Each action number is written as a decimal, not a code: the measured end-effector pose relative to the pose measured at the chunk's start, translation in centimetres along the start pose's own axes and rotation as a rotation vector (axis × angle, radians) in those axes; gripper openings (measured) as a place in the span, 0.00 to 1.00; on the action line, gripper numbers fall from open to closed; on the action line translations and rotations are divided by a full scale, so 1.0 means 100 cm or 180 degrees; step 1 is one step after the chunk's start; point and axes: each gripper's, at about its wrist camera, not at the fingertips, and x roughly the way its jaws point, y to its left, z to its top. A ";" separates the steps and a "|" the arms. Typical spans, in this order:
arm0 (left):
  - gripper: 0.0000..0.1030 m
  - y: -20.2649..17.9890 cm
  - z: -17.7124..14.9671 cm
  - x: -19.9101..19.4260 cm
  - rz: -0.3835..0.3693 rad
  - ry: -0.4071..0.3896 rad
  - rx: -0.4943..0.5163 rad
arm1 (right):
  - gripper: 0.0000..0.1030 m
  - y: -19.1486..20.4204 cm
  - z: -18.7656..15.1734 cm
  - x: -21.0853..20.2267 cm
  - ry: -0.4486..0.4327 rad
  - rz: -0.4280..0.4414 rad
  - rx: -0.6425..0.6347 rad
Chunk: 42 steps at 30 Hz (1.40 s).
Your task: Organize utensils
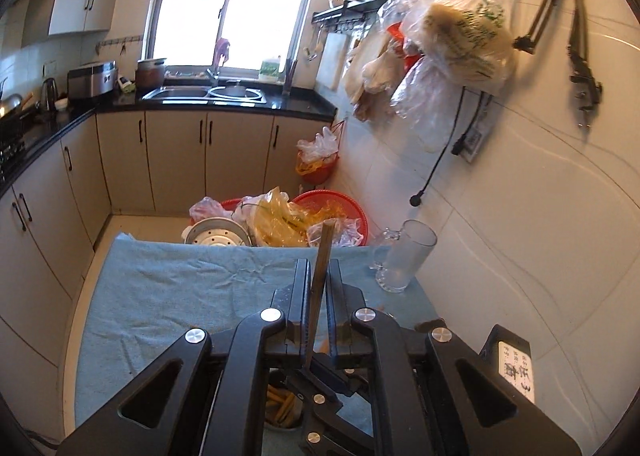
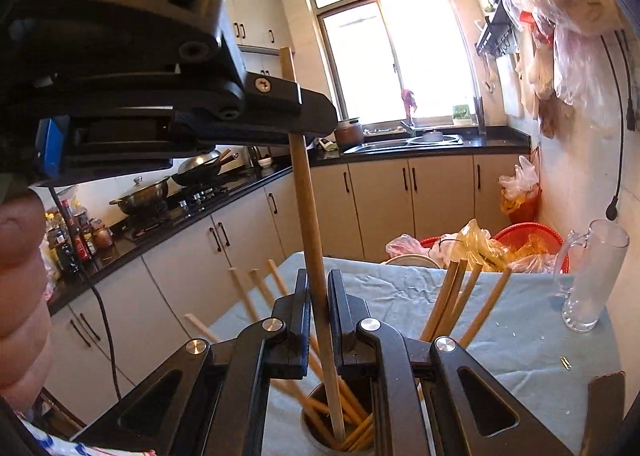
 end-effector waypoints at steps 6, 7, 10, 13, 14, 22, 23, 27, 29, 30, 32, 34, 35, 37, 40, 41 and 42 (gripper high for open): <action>0.06 0.014 -0.003 0.022 0.0080 0.0079 -0.0122 | 0.10 -0.008 -0.009 0.024 0.0111 -0.0048 0.0035; 0.06 0.017 -0.003 0.023 0.0081 0.0073 -0.0157 | 0.10 -0.010 -0.010 0.026 0.0124 -0.0062 0.0039; 0.07 0.022 -0.002 0.023 0.0099 0.0035 -0.0211 | 0.10 -0.013 -0.013 0.029 0.0138 -0.0121 0.0048; 0.15 0.025 -0.001 0.017 0.0123 -0.0014 -0.0221 | 0.12 -0.013 -0.013 0.027 0.0146 -0.0129 0.0057; 0.22 0.024 -0.001 0.014 0.0143 -0.0039 -0.0225 | 0.14 -0.012 -0.013 0.026 0.0137 -0.0135 0.0056; 0.29 0.032 -0.004 -0.014 0.0250 -0.0163 -0.0324 | 0.22 -0.002 -0.009 0.006 0.0086 -0.0181 -0.0002; 0.30 0.032 -0.006 -0.018 0.0260 -0.0171 -0.0329 | 0.25 -0.002 -0.010 0.003 0.0076 -0.0187 -0.0004; 0.37 0.034 -0.015 -0.039 0.0268 -0.0209 -0.0370 | 0.31 0.004 -0.012 -0.019 0.0022 -0.0248 0.0000; 0.42 0.036 -0.024 -0.051 0.0286 -0.0242 -0.0380 | 0.36 0.007 -0.016 -0.033 0.0005 -0.0281 0.0015; 0.43 0.036 -0.027 -0.056 0.0299 -0.0254 -0.0381 | 0.39 0.008 -0.018 -0.038 0.0005 -0.0288 0.0022; 0.50 0.039 -0.041 -0.070 0.0336 -0.0277 -0.0384 | 0.42 0.012 -0.026 -0.053 0.0009 -0.0323 0.0033; 0.57 0.041 -0.057 -0.082 0.0388 -0.0295 -0.0402 | 0.47 0.016 -0.036 -0.067 0.0025 -0.0385 0.0017; 0.62 0.042 -0.065 -0.087 0.0415 -0.0301 -0.0403 | 0.50 0.018 -0.041 -0.072 0.0033 -0.0423 0.0008; 0.72 0.043 -0.082 -0.097 0.0473 -0.0327 -0.0379 | 0.53 0.022 -0.054 -0.085 0.0044 -0.0475 0.0018; 0.81 0.038 -0.114 -0.109 0.0698 -0.0368 -0.0267 | 0.56 0.026 -0.076 -0.100 0.0119 -0.0495 0.0119; 0.82 0.036 -0.123 -0.112 0.0776 -0.0380 -0.0222 | 0.56 0.027 -0.082 -0.104 0.0140 -0.0505 0.0155; 0.82 0.033 -0.132 -0.114 0.0865 -0.0393 -0.0166 | 0.56 0.028 -0.088 -0.108 0.0169 -0.0513 0.0205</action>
